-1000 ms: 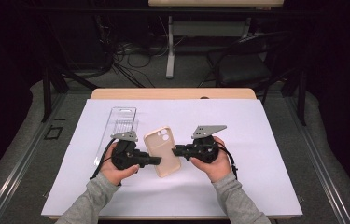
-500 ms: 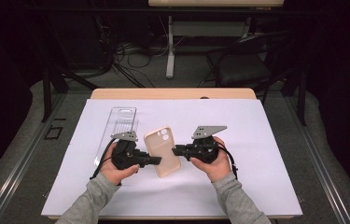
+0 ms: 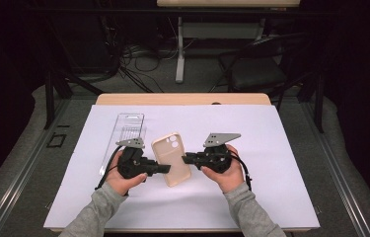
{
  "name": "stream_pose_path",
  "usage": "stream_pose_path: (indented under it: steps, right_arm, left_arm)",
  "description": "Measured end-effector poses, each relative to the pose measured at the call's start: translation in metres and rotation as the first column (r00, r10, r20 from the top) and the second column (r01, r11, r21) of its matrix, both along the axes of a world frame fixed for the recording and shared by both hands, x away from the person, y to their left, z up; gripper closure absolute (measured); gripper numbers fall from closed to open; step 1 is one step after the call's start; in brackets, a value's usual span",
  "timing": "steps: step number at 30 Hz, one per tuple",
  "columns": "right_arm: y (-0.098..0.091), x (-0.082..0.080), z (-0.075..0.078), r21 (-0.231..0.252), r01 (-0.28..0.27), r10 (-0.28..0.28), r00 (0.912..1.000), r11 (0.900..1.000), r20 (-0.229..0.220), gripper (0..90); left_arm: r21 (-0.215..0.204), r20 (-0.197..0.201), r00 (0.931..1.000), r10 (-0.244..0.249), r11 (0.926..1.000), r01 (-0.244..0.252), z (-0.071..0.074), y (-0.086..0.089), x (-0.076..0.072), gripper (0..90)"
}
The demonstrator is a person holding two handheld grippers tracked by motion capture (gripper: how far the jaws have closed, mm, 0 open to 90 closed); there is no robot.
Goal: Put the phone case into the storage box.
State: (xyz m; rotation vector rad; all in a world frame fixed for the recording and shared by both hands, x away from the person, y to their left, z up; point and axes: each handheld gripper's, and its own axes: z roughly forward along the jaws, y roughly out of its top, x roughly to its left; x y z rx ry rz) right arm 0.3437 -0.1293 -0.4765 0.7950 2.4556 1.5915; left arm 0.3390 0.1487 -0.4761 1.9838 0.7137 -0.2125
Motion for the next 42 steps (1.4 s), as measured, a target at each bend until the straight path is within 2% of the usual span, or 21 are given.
stream_pose_path:
  steps: [11, 24, 34, 36, 39, 42]
  right_arm:
    - [-0.001, -0.001, 0.001, 0.000, 0.013, -0.013, 0.9999, 0.9999, 0.007, 83.2]
    - [-0.005, 0.001, 0.001, 0.006, 0.046, -0.046, 0.9989, 0.9989, 0.011, 83.3]
    - [-0.009, 0.002, 0.001, -0.002, 0.076, -0.076, 0.9968, 0.9971, 0.026, 83.2]
    - [-0.010, 0.002, 0.001, -0.010, 0.082, -0.082, 0.9962, 0.9965, 0.028, 83.3]
    - [-0.012, 0.003, 0.001, -0.016, 0.092, -0.091, 0.9954, 0.9957, 0.030, 83.3]
    - [-0.014, 0.003, 0.002, -0.014, 0.102, -0.101, 0.9943, 0.9947, 0.034, 83.3]
  left_arm:
    - [-0.004, 0.007, 0.9999, 0.015, 0.9999, -0.015, 0.000, 0.001, 0.001, 77.0]
    - [-0.012, 0.033, 0.9987, 0.038, 0.9992, -0.037, -0.002, 0.002, 0.003, 63.3]
    - [-0.012, 0.048, 0.9979, 0.043, 0.9990, -0.043, -0.002, 0.003, 0.004, 58.7]
    - [-0.013, 0.064, 0.9970, 0.045, 0.9989, -0.044, -0.002, 0.002, 0.004, 57.9]
    - [-0.014, 0.066, 0.9967, 0.047, 0.9989, -0.046, -0.003, 0.002, 0.004, 56.9]
    - [-0.024, 0.091, 0.9943, 0.056, 0.9983, -0.054, -0.004, 0.001, 0.004, 52.9]
